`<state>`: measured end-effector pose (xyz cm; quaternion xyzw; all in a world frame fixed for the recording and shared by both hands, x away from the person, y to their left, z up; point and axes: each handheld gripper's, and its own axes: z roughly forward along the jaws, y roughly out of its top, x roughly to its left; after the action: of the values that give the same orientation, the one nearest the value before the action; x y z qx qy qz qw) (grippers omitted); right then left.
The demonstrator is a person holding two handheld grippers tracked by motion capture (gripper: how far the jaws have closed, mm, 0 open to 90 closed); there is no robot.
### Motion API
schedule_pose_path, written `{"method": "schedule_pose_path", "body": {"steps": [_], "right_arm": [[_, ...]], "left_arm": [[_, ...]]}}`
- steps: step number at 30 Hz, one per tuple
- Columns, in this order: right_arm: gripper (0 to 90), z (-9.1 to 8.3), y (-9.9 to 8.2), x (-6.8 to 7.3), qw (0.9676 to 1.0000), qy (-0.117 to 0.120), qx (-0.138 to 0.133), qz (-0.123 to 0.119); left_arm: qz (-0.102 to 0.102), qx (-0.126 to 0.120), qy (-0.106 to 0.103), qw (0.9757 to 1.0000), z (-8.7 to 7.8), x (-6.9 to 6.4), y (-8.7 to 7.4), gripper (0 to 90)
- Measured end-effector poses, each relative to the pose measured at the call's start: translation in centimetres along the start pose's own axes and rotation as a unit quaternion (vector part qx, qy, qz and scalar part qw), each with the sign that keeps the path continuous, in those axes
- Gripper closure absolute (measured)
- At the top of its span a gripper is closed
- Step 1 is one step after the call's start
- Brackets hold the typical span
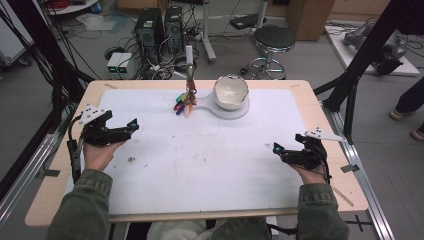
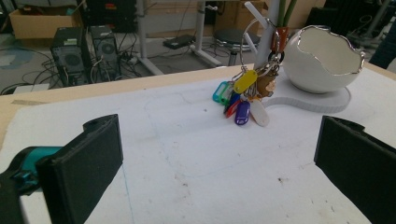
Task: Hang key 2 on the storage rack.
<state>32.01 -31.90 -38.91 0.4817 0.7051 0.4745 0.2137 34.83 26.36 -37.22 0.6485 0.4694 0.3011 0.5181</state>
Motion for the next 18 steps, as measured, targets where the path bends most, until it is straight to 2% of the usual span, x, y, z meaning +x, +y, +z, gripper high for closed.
{"method": "schedule_pose_path", "body": {"steps": [10,18], "right_arm": [[0.9,-0.1,-0.2,-0.1,0.9999,-0.008,-0.007,-0.002],[0.9,-0.3,-0.5,-0.1,0.9998,-0.012,-0.016,-0.002]], "left_arm": [[-0.009,-0.004,0.006,0.9999,-1.2,0.2,-1.6,1.6],[-0.023,-0.015,0.026,0.9993,-2.3,1.0,-3.1,1.6]]}}
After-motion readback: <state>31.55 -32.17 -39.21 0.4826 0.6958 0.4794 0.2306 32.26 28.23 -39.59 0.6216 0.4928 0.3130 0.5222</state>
